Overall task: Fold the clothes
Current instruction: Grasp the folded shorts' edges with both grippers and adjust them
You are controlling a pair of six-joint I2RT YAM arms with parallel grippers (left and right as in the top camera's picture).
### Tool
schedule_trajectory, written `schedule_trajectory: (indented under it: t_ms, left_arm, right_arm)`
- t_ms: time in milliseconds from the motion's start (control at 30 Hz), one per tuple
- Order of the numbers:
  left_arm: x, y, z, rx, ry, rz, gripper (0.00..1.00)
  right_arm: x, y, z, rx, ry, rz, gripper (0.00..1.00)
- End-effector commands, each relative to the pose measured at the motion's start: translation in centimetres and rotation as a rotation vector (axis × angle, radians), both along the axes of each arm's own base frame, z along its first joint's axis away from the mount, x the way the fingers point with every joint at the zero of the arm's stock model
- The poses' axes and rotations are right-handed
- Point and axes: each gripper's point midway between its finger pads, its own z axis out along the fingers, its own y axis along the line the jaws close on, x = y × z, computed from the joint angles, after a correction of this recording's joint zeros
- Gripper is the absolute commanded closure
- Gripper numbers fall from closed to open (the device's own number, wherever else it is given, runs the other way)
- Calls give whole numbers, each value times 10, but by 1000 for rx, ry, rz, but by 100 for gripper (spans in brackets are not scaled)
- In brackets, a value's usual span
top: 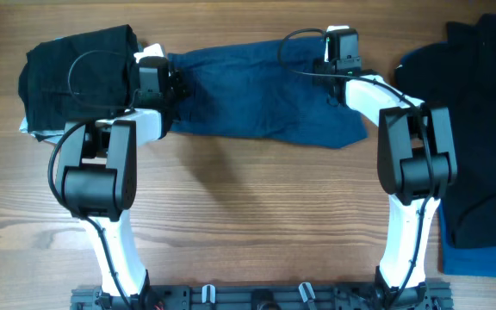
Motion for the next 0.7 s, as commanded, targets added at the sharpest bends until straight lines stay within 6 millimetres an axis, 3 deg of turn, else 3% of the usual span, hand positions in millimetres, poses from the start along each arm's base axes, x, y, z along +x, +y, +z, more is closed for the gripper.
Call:
schedule_trajectory:
  t_ms: [0,167,267,333,400,467,567,667]
  left_arm:
    - [-1,3,-2,-19,5,-12,96]
    - [7,-15,89,-34,-163,-47,96]
    - [-6,-21,153,-39,-234,-61,96]
    - [-22,-18,171,-35,-204,-58,96]
    - [-41,-9,169,-24,-124,-43,96]
    - [-60,1,152,-14,-9,-26,89]
    - [-83,8,124,-30,142,-32,85]
    - [-102,4,108,-40,237,-124,81]
  right_arm:
    - [4,-8,-2,-16,-18,-31,80]
    - [17,-6,56,-9,-131,-19,78]
    - [10,1,106,68,-175,-17,78]
    - [-2,20,134,145,-169,71,78]
    - [-19,34,153,208,-138,144,77]
    - [-42,47,161,267,-71,205,77]
    - [-70,64,152,349,48,276,73]
    - [-92,96,142,395,122,416,73]
